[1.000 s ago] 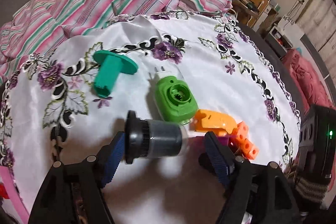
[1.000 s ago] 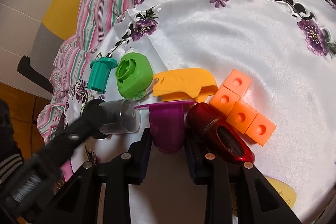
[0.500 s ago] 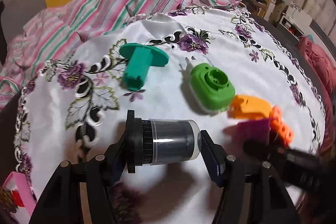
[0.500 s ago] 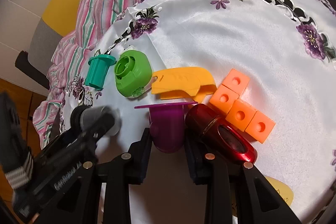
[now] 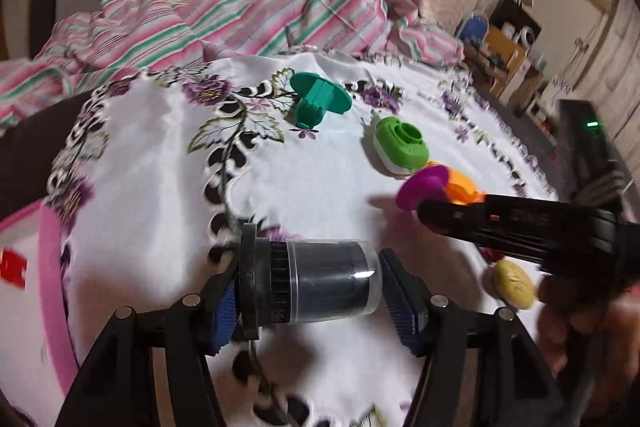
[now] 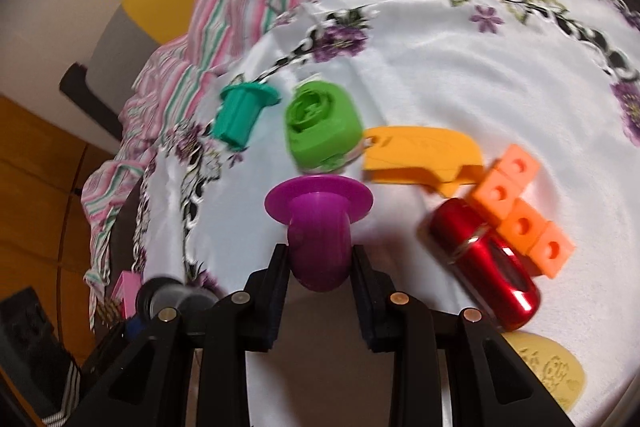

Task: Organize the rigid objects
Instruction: 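Close the left tool on the black-capped clear canister while the right tool holds the magenta cup, then carry the canister into the tray and set it upright with the left tool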

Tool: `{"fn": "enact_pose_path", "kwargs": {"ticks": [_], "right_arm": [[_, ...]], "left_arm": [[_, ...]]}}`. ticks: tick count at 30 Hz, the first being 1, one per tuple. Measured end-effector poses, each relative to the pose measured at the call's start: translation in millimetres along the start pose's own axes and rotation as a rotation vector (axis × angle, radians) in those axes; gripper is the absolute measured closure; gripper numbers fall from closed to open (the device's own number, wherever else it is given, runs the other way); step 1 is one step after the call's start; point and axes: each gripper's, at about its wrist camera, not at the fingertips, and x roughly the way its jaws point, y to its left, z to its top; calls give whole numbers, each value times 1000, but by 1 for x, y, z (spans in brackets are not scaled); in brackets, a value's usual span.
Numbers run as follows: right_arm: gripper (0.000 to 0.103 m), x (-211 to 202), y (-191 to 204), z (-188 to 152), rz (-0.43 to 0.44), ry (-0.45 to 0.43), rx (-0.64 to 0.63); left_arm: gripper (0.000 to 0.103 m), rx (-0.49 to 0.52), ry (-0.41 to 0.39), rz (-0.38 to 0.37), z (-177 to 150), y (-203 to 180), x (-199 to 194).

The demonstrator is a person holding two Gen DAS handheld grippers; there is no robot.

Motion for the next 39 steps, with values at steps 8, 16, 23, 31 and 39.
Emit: {"fn": "enact_pose_path", "kwargs": {"ticks": [8, 16, 23, 31, 39], "right_arm": [[72, 1, 22, -6, -21, -11, -128], [72, 0, 48, -15, 7, -28, -261], [72, -1, 78, -30, 58, -45, -364], [72, 4, 118, -63, 96, -18, -486], [72, 1, 154, -91, 190, -3, -521]], "left_arm": [[39, -127, -82, -65, -25, 31, -51], [39, -366, -188, -127, -53, 100, -106], [39, -524, -228, -71, -84, 170, -130], [39, -711, -211, -72, -105, 245, -125], [35, -879, -237, -146, -103, 296, -110]]}}
